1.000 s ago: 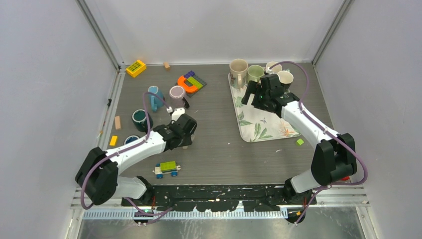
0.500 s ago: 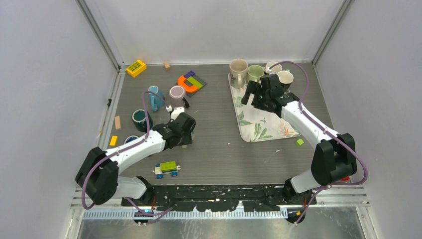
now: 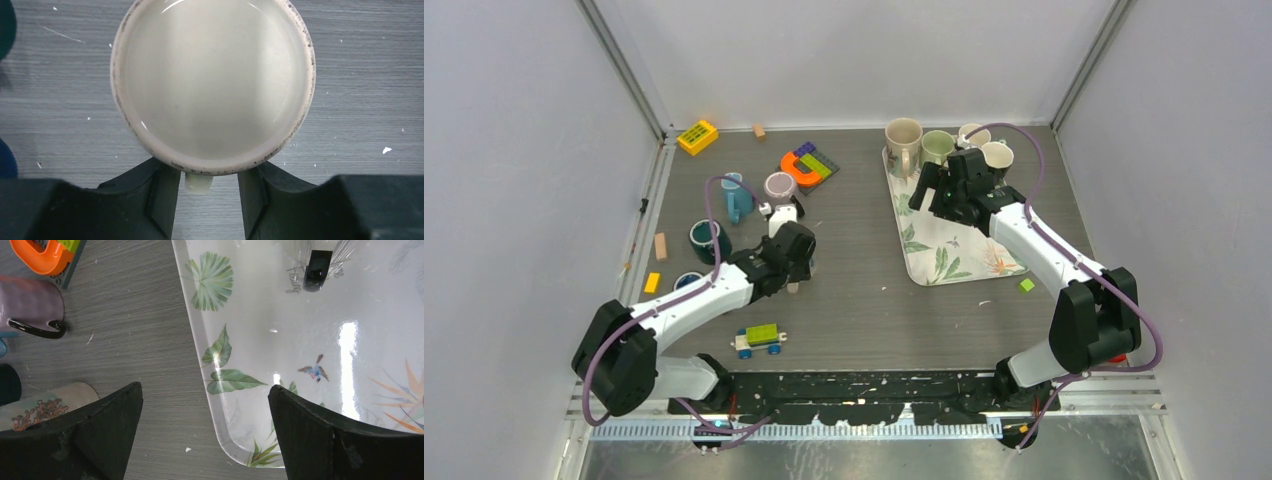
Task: Turn the mug right side up
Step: Turn over the cup at the center of the board.
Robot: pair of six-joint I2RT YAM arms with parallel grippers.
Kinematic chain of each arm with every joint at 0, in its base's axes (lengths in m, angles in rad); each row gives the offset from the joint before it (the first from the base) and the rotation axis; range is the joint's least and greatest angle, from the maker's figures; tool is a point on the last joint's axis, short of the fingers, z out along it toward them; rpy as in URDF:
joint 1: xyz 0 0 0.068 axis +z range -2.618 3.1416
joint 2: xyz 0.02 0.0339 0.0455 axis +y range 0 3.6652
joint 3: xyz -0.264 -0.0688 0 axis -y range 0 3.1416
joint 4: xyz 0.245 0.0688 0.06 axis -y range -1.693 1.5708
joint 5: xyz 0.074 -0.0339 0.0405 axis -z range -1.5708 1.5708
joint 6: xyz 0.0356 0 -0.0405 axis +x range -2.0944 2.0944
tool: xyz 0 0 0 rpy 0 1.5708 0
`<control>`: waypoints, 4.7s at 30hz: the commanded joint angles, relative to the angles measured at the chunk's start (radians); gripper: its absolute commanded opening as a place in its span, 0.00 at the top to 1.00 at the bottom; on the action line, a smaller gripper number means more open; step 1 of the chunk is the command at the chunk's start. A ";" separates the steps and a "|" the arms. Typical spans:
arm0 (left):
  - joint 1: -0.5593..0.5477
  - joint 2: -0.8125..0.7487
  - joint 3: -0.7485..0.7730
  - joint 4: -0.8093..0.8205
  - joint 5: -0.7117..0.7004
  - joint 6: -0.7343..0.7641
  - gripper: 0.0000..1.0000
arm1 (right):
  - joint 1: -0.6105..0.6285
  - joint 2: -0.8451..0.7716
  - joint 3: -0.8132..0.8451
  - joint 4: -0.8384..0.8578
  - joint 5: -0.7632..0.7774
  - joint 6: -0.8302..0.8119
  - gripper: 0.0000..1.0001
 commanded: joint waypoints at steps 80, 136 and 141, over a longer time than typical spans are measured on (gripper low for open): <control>0.018 -0.070 0.163 0.104 -0.112 0.070 1.00 | 0.037 -0.075 0.014 0.053 -0.137 0.080 0.00; 0.265 0.054 0.272 0.734 0.646 -0.607 1.00 | 0.135 0.188 -0.159 1.305 -0.785 0.888 0.30; 0.265 0.065 0.241 0.800 0.672 -0.656 1.00 | 0.138 0.216 -0.128 1.342 -0.779 0.922 0.36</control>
